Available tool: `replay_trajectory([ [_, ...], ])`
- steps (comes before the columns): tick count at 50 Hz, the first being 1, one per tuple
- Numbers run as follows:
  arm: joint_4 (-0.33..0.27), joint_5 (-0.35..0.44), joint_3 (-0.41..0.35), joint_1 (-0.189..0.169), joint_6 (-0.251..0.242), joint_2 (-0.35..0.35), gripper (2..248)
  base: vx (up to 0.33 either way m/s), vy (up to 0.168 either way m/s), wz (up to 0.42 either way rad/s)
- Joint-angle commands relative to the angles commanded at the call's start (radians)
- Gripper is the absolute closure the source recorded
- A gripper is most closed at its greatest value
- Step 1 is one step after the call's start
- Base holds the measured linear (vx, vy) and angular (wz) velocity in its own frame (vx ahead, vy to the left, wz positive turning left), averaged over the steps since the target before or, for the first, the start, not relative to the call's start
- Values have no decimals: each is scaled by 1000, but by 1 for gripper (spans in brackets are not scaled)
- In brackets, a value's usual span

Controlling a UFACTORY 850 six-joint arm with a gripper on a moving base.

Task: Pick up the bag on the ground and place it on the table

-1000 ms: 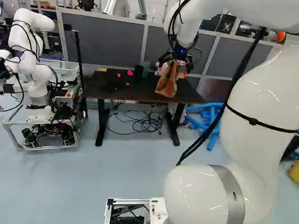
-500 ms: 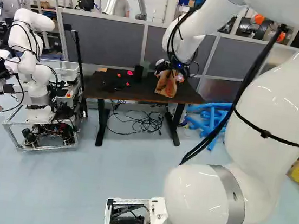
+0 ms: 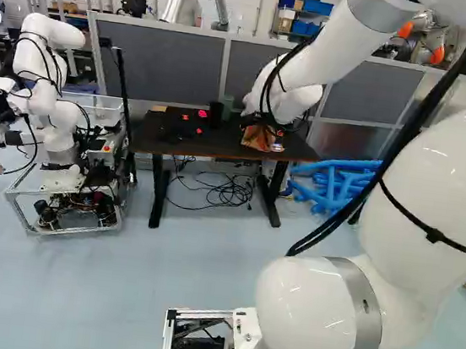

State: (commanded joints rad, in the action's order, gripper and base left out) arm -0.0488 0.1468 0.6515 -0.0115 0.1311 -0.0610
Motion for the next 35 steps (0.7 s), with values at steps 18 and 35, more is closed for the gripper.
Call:
replay_trajectory([
  [18,14,211,-164,3,-38,-63,3,0,0,0],
  [35,25,379,-295,6,-68,-114,3,0,0,0],
])
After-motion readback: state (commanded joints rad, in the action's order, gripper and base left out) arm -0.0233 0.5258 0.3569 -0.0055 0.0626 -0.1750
